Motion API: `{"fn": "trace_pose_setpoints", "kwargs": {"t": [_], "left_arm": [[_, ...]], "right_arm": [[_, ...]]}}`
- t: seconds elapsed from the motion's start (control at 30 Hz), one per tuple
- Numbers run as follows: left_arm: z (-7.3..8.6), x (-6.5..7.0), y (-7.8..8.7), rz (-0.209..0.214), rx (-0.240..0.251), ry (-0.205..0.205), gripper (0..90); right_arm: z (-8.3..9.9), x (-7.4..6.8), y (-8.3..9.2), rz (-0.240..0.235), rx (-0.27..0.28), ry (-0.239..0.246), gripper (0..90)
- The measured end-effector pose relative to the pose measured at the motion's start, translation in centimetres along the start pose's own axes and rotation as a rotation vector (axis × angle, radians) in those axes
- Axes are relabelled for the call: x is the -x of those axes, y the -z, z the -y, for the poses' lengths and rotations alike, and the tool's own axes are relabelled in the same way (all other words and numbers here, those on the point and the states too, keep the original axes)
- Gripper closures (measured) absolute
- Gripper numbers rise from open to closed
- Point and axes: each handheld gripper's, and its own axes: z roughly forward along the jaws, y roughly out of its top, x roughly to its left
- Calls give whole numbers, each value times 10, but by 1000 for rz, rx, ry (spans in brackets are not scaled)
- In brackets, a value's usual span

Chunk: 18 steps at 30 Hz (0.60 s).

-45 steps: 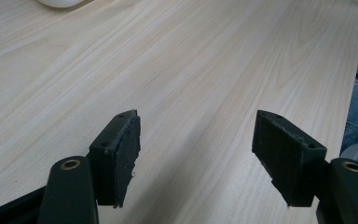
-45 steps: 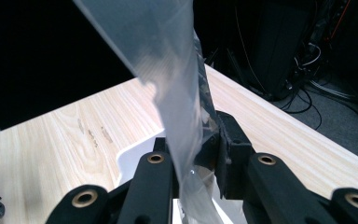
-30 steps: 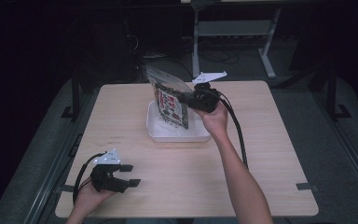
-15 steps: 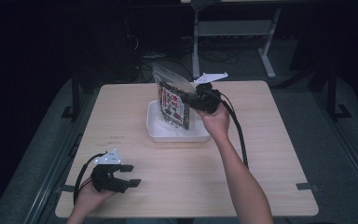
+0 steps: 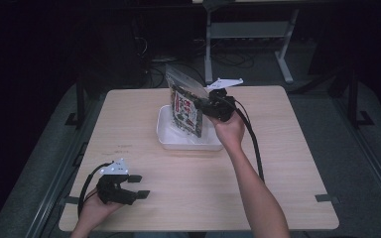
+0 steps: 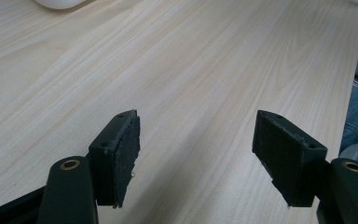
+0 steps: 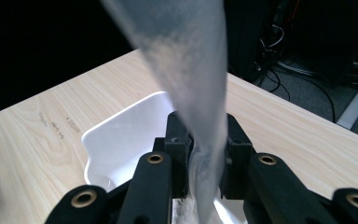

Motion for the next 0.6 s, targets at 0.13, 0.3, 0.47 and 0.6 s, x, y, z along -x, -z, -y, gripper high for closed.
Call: {"fn": "trace_pose_setpoints", "kwargs": {"t": [0.13, 0.3, 0.47, 0.6], "left_arm": [[0, 0, 0, -1, -2, -2, 312], [0, -1, 0, -1, -2, -3, 311], [0, 0, -1, -1, -3, -7, 310], [-1, 1, -1, -2, -1, -5, 306]], "right_arm": [[0, 3, 1, -11, -4, 13, 718], [3, 7, 1, 13, -19, -8, 530], [7, 9, 4, -10, -22, -36, 435], [11, 12, 12, -36, -15, -56, 409]]}}
